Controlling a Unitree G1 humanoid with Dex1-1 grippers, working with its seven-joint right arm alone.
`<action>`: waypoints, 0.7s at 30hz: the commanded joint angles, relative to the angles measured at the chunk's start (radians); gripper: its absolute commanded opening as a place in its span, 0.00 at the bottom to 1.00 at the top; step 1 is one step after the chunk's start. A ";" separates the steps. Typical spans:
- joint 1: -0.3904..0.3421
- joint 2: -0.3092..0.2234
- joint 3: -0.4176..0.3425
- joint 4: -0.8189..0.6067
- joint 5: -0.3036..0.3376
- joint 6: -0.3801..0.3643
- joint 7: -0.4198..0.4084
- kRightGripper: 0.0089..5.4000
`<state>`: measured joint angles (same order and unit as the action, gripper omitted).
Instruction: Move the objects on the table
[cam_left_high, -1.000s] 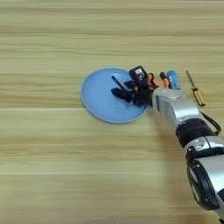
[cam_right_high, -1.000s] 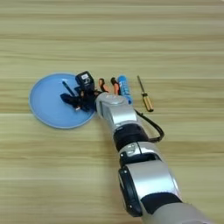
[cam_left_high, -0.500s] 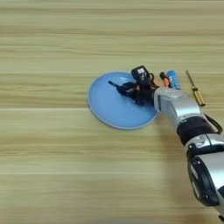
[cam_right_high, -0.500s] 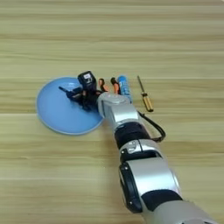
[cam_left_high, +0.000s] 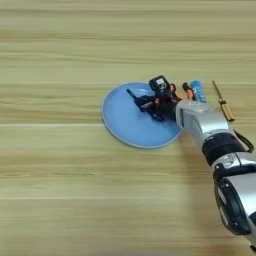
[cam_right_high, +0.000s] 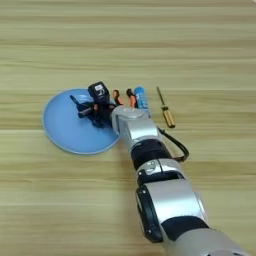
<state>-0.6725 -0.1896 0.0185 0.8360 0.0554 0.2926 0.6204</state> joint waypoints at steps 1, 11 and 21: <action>-0.034 -0.010 -0.006 -0.083 0.008 -0.014 -0.014 0.05; -0.021 -0.029 -0.049 -0.218 0.045 0.001 -0.015 0.05; -0.049 -0.092 -0.115 -0.273 0.070 0.014 -0.031 0.05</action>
<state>-0.6225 -0.2374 -0.0714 0.6224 0.1059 0.3233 0.6151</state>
